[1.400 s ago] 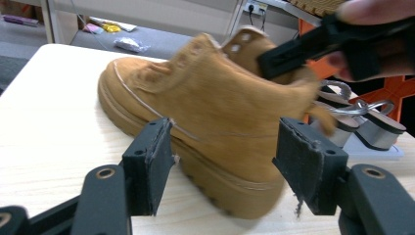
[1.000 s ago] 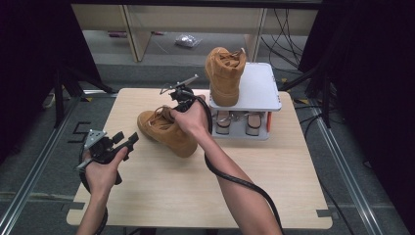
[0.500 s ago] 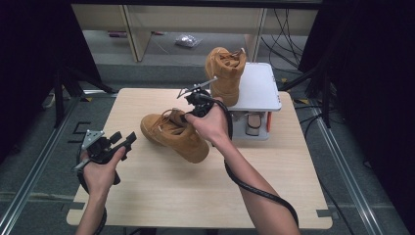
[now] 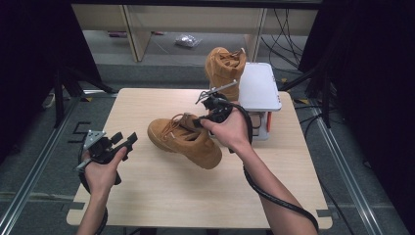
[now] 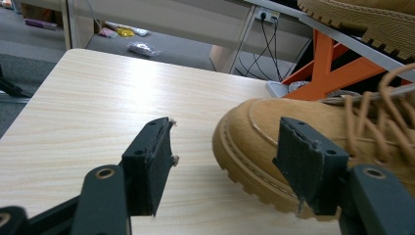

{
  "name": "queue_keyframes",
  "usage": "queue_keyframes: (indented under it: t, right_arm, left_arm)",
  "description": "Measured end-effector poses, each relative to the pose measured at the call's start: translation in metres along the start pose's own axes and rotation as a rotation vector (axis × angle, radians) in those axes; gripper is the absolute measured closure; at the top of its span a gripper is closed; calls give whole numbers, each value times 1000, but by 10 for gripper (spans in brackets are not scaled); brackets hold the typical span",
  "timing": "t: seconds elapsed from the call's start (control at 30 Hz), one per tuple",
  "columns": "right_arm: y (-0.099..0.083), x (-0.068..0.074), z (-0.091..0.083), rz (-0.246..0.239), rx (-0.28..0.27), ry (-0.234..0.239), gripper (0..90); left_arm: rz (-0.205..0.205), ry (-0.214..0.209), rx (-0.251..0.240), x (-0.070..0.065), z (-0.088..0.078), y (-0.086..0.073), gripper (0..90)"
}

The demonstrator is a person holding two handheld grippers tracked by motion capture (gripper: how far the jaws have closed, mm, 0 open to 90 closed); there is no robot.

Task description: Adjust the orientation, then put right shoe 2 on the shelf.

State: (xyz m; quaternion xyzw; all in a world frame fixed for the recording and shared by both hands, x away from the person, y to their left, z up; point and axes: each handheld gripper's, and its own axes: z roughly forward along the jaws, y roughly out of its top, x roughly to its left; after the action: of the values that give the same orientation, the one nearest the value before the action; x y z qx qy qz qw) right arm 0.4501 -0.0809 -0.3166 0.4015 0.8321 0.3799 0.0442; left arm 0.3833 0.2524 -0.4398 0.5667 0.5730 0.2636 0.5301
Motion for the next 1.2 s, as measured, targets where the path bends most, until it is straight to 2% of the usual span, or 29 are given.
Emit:
queue_keyframes:
  t: [0.03, 0.23, 0.37, 0.57, 0.6, 0.73, 0.77, 0.8, 0.87, 0.9, 1.03, 1.07, 1.2]
  right_arm:
    - [-2, -1, -3, 10, -1, -1, 829]
    - [-10, -6, -16, -1, 3, -3, 829]
    - [-17, -14, -32, 1, -5, -2, 829]
    - [-28, -22, -51, 47, -17, -5, 830]
    - [-29, -24, -53, 35, -18, -1, 829]
    - [-33, -28, -60, 38, -21, -5, 829]
    - [-34, -28, -62, 61, -10, -2, 829]
    - [-35, -31, -63, 46, -26, -4, 829]
    - [-37, -33, -67, 71, -18, 2, 829]
    - [-38, -34, -67, 59, -26, 5, 830]
    - [-42, -38, -73, 70, -31, 11, 829]
    - [-45, -40, -77, 95, -29, 11, 830]
    - [-49, -46, -83, 83, -42, 17, 829]
  left_arm:
    - [1, 0, -1, 0, 0, 0, 374]
    - [1, 2, -3, -2, 1, 2, 374]
    - [3, 1, 4, -3, 2, 0, 374]
    - [13, -6, 9, -5, 4, -1, 374]
    - [11, -9, 9, -6, 4, -1, 374]
    - [15, -12, 11, -8, 4, -1, 374]
    - [14, -10, 11, -8, 5, -1, 374]
    - [13, -11, 11, -7, 5, -1, 374]
    - [14, -9, 12, -7, 5, -2, 374]
    - [13, -7, 13, -7, 5, -2, 374]
    - [16, -8, 14, -8, 6, -2, 374]
    - [17, -10, 15, -9, 6, -2, 374]
    - [21, -8, 18, -9, 7, -3, 374]
